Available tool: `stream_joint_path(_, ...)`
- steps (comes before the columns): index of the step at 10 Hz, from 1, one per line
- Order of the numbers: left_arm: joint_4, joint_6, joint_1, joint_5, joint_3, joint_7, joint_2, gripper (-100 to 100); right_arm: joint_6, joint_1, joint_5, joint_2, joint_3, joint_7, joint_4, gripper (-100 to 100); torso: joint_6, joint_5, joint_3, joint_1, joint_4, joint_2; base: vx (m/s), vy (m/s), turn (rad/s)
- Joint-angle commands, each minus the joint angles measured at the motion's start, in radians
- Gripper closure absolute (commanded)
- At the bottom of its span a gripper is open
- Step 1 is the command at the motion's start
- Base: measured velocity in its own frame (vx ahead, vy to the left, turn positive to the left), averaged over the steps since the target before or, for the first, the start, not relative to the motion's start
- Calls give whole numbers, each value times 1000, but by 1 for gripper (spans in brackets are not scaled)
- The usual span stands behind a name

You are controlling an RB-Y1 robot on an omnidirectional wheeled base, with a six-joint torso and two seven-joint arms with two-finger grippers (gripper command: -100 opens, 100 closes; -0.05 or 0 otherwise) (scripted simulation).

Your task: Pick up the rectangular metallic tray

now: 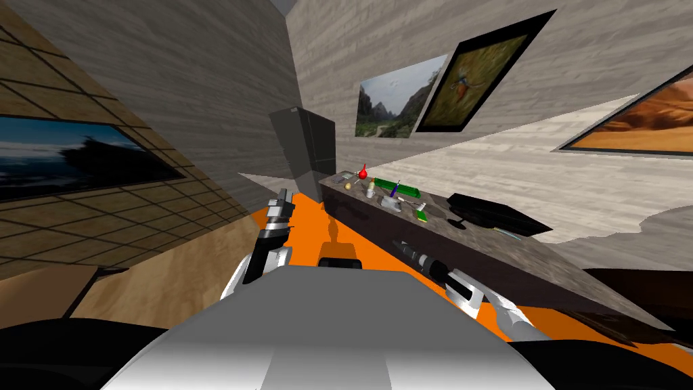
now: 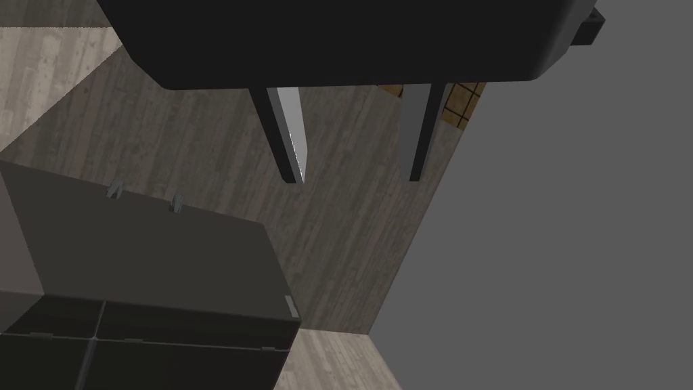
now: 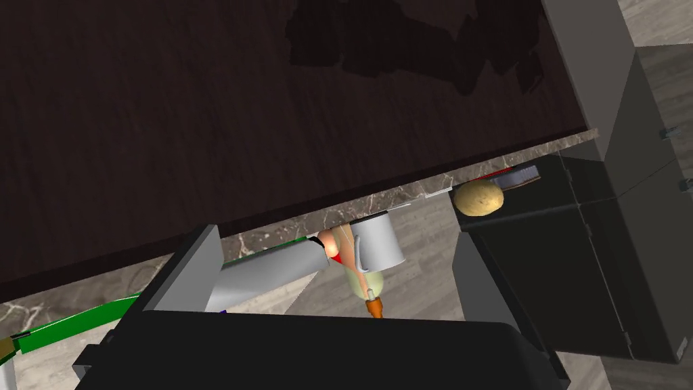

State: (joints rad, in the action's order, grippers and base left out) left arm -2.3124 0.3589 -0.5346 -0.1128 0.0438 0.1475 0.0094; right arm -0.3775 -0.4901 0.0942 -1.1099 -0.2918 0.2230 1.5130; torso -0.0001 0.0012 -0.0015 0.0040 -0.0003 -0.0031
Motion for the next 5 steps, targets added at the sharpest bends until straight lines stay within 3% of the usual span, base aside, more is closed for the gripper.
stream_joint_path(1, 0, 0, 0, 0, 0, 0, 0, 0, 1, 0, 12, -50, -4, 10, -46, -100, 0, 0, 0, 0, 0, 0, 65, 67, 196)
stream_joint_path(2, 0, 0, 0, 0, 0, 0, 0, 0, 1, 0, 12, -51, -4, 10, -46, -100, -1, 0, -1, 0, 0, -1, 62, 53, 68)
stream_joint_path(4, 0, 0, 0, 0, 0, 0, 0, 0, 9, -13, 31, -120, -2, 24, -106, -100, -1, 0, -1, 0, 0, -2, 95, 98, 197)
stream_joint_path(5, 0, 0, 0, 0, 0, 0, 0, 0, 9, -13, 31, -130, -2, 24, -106, -100, -1, 0, -2, 3, -1, -4, 91, 90, 120)
